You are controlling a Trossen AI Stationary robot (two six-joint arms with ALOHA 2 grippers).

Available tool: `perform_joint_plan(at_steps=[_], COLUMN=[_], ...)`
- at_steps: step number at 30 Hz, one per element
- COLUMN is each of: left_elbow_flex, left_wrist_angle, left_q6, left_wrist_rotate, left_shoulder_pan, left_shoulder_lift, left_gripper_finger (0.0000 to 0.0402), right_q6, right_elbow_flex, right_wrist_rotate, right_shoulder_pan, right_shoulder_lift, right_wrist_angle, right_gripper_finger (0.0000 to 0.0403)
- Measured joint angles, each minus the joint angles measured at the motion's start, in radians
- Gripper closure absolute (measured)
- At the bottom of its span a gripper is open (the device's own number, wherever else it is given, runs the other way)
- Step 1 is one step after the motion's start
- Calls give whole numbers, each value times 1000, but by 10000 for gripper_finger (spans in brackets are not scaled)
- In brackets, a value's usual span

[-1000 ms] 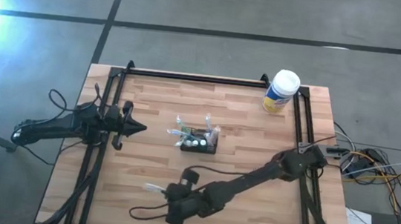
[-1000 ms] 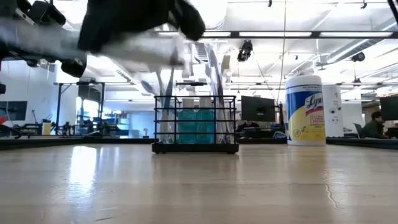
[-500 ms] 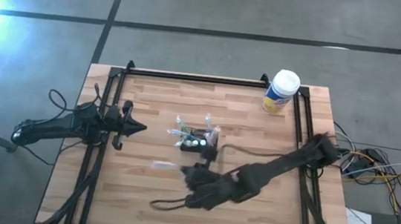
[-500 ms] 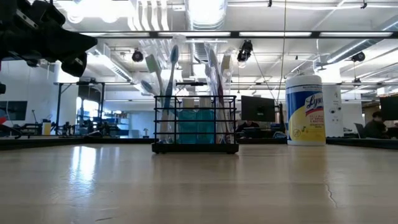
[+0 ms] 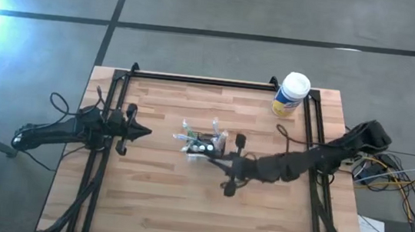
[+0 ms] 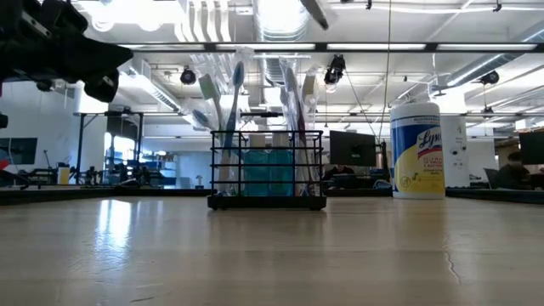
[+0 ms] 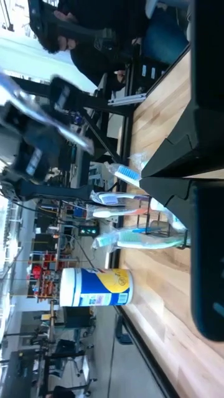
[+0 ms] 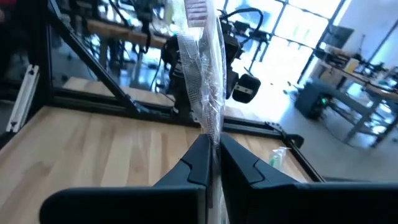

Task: Pick & Place toothbrushing station
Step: Put the purple toothbrush into the black mesh organizer

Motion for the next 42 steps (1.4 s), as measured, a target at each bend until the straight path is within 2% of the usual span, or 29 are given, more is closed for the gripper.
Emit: perform_joint_plan(at_steps=[4,8,12,21,25,28,33,38,42], left_elbow_flex=[0,1,36,240,346,416,512,605,682], left_wrist_angle=[36,98,143,158,171,227,312,374,411], left_q6=[20,44,43,27,74,112,203,263,263], left_wrist_rotate=[2,1,-10,-11,-22,-32,3,113,147], left_shoulder_pan=[0,0,0,0,-1,-1,-3,-18,-42], left_shoulder_lift=[0,11,74,408,589,727,949,1095,1163], left_gripper_finger=[396,397,398,397,393,374,312,257,242], right_q6=[-23,-36,-70,-160,-188,-189,-185,-185,-156], right_elbow_flex=[-122,-187,-228,-386,-428,-443,-459,-479,-483], right_wrist_rotate=[-80,-90,-89,-138,-139,-138,-139,-196,-218], right_shoulder_pan=[-51,-77,-77,-73,-91,-112,-141,-174,-203], right_shoulder_lift=[-48,-61,-62,-62,-75,-90,-108,-122,-122], right_wrist_angle=[150,219,290,579,625,621,624,624,641], right_gripper_finger=[390,390,390,390,390,390,390,390,390])
